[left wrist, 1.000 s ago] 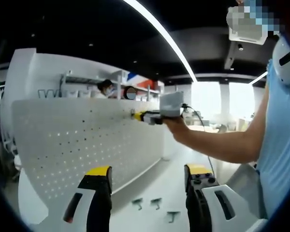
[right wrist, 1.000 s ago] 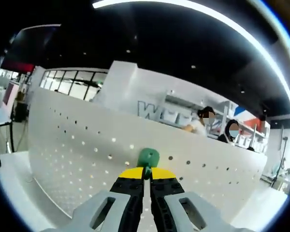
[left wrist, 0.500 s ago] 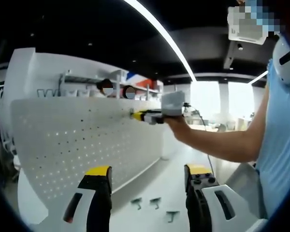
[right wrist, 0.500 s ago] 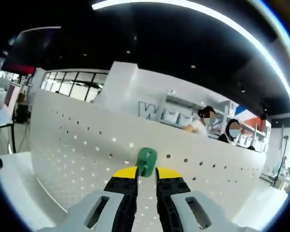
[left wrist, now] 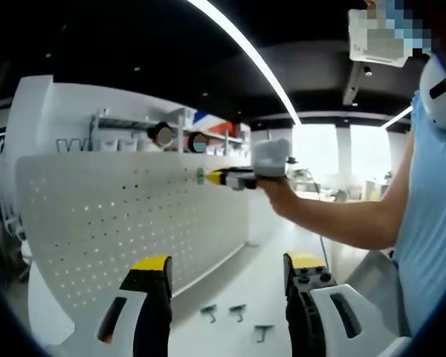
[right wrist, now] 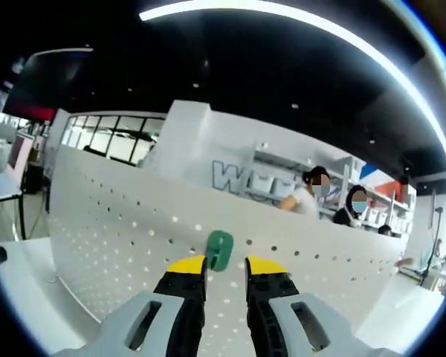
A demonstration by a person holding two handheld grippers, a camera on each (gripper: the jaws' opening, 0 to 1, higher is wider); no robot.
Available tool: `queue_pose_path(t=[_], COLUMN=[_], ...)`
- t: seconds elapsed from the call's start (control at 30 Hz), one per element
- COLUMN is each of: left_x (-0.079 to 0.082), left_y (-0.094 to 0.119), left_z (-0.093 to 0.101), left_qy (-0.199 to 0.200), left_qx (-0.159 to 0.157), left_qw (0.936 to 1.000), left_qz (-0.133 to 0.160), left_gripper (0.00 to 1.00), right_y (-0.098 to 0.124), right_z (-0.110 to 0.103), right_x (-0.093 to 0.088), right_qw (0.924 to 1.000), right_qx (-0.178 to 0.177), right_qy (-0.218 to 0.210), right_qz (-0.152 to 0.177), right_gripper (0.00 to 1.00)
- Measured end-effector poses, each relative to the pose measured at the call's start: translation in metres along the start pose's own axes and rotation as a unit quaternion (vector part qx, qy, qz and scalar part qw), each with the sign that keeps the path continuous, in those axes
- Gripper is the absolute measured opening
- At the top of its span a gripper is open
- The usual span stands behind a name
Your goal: Insert the hook assembly into the mounting plate slot until the hook locks in place.
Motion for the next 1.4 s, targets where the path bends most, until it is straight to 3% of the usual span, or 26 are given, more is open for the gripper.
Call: queue_pose_path(t=[0.53,1.4], left_x=[0.000,-0.016], left_y=[0.005,0.013], left_z=[0.007,0.018], left_qy=[-0.002,0.011], left_qx=[0.002,0.002], left_qw=[1.0000,0.9999], left_qz=[0.005,-0.001], left_gripper=[0.62,0.62], right_y=[0.029,0.071], right_z=[-0.003,-0.042], right_x=[-0.015,-0.081], right_qw=[0.9999,0.9919], right_qx=[0.008,0.081], right_qy=[0.000,0.014], right_qz=[-0.008,-0.097], right_gripper=[0.19,0.19])
Point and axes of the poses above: the point that each gripper's makers call its tool centre point, and the gripper's own axes: y roughly backward along the fingers, z roughly to its right, x roughly out of its top, the point moved 10 cm from there along y, roughly backward along the fingers, and after that the axes turned 10 degrees about -z, right-handed, at the moved point
